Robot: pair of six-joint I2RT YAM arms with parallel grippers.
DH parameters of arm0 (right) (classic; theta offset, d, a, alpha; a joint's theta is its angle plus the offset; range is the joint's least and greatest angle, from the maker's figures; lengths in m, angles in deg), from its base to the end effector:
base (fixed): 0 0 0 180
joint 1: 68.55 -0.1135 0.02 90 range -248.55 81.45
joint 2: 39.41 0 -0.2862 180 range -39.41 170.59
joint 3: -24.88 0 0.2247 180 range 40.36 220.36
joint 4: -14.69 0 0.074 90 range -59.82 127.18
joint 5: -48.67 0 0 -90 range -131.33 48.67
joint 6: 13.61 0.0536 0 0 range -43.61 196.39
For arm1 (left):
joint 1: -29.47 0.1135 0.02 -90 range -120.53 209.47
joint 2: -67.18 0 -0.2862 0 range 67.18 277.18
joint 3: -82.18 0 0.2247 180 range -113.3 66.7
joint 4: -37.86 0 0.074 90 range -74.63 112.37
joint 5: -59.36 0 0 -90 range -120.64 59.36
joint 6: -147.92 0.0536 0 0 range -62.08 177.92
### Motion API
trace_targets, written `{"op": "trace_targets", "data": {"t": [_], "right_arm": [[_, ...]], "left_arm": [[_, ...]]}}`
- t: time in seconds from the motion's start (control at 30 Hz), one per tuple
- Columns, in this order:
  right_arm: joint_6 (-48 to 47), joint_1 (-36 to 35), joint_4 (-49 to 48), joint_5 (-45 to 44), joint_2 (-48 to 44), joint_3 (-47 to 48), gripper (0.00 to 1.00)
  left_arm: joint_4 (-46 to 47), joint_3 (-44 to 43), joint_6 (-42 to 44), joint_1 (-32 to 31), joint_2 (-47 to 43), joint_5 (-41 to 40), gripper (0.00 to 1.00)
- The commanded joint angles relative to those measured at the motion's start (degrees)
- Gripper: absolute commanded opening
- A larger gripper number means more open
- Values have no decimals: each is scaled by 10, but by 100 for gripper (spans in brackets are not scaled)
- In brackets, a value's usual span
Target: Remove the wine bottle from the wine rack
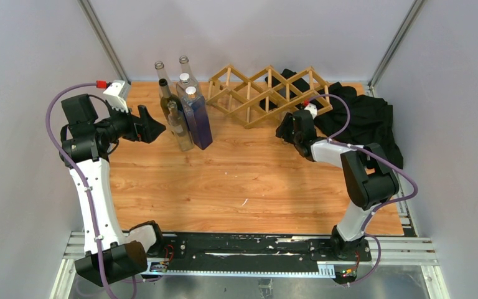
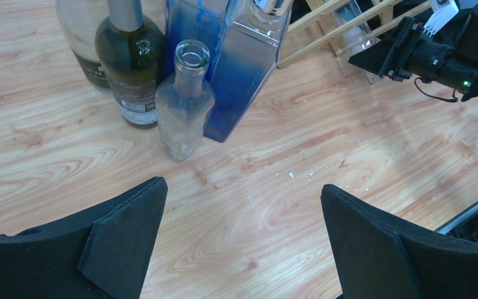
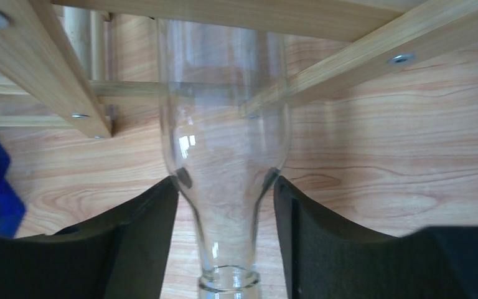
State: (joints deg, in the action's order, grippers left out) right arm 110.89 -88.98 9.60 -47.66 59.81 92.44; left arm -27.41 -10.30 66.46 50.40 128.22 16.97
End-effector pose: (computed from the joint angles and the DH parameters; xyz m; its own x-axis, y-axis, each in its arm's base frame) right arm 0.3497 0.1239 0.2211 -0.4896 0.4184 -0.7650 0.0277 0.8844 0.4659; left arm 0.1679 0.0218 0.4198 -0.4649 -0.0706 -0.8825 0.4057 0.8690 -0.2833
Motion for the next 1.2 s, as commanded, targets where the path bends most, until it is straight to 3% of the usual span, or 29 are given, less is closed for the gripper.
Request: {"op": "trace_targets", "data": {"t": [0.0, 0.27, 0.47, 0.87, 1.17], "right_arm": [[27, 9, -28, 3, 2, -11, 57], [36, 10, -52, 22, -34, -60, 33], [48, 9, -63, 53, -87, -107, 0], [92, 9, -9, 136, -293, -234, 0], [136, 8, 146, 156, -505, -278, 0]], "left_arm": [[5, -8, -5, 4, 1, 14, 100], [5, -3, -2, 4, -6, 21, 100], [5, 3, 3, 4, -12, 30, 100], [5, 27, 60, -15, -25, 62, 100], [-24, 50, 157, -179, -23, -53, 100]]}}
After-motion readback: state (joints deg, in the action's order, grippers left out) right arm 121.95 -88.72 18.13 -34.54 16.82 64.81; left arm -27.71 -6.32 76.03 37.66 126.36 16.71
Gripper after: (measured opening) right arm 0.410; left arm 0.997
